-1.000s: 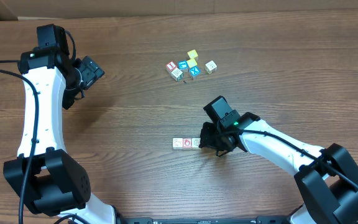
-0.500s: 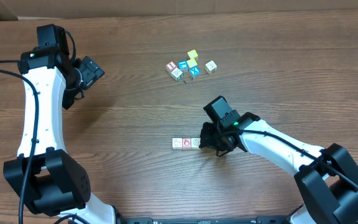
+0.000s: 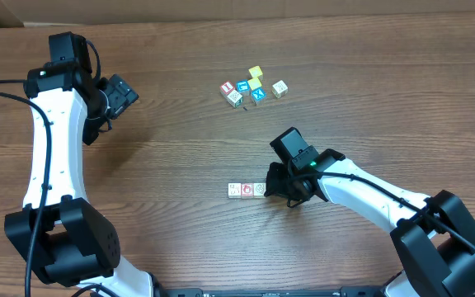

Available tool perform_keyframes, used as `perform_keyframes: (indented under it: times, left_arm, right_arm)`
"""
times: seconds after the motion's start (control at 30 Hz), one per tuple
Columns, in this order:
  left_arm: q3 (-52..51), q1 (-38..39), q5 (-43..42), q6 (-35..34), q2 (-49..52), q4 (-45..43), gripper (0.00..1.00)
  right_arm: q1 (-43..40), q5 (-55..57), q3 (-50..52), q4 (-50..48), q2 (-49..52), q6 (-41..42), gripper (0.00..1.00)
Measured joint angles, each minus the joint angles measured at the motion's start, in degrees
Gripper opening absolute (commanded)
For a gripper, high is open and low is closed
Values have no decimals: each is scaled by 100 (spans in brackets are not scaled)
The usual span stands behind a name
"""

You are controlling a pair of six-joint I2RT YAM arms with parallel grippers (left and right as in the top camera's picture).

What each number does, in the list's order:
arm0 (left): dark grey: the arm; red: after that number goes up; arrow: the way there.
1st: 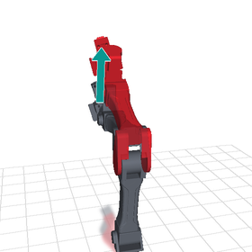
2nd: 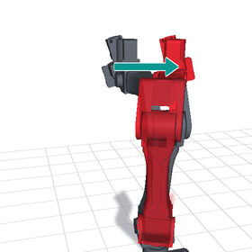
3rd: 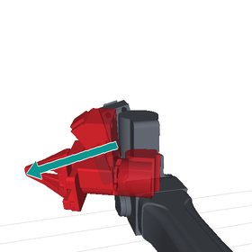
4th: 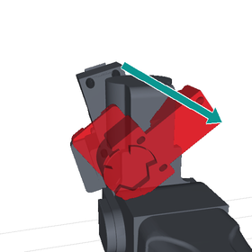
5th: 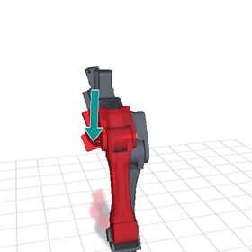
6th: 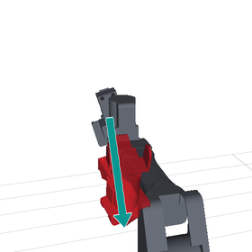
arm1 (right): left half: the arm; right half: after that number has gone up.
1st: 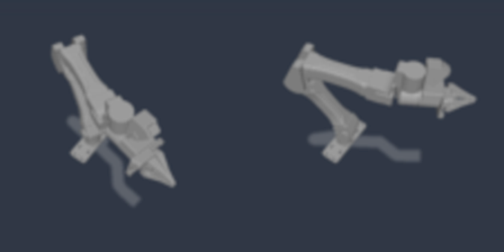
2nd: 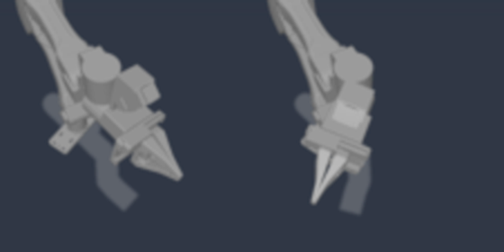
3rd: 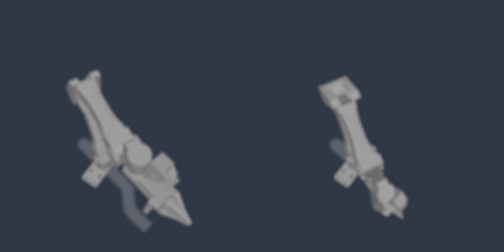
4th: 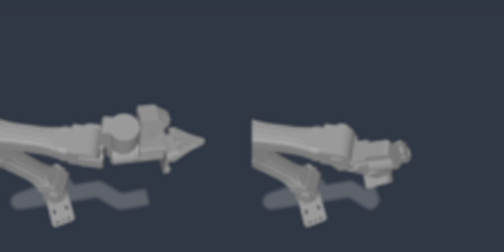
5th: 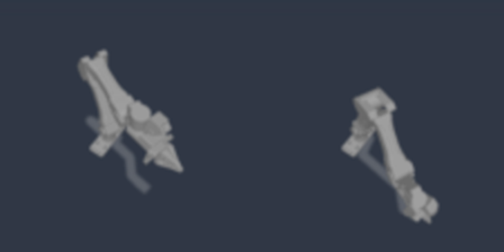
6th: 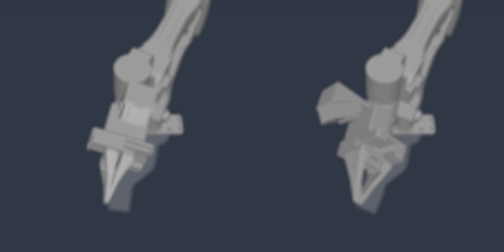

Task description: Flip 3 blocks

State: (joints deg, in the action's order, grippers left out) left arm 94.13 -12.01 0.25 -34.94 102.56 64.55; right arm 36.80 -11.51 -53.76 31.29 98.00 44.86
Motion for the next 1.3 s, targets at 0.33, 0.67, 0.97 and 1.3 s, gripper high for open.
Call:
perform_keyframes:
  times: [0.33, 0.67, 0.97, 1.3]
  left_arm:
    - [0, 0, -2, 0, 0, 0, 100]
    - [0, 0, 0, 0, 0, 0, 100]
    - [0, 0, 0, 0, 0, 0, 100]
    - [0, 0, 0, 0, 0, 0, 100]
  right_arm:
    - [0, 35, 0, -4, 0, -11, 33]
    - [0, 37, 0, 0, 0, -11, 39]
    - [0, 35, 0, 0, 0, -9, 39]
    - [0, 39, 0, 42, 0, -11, 39]
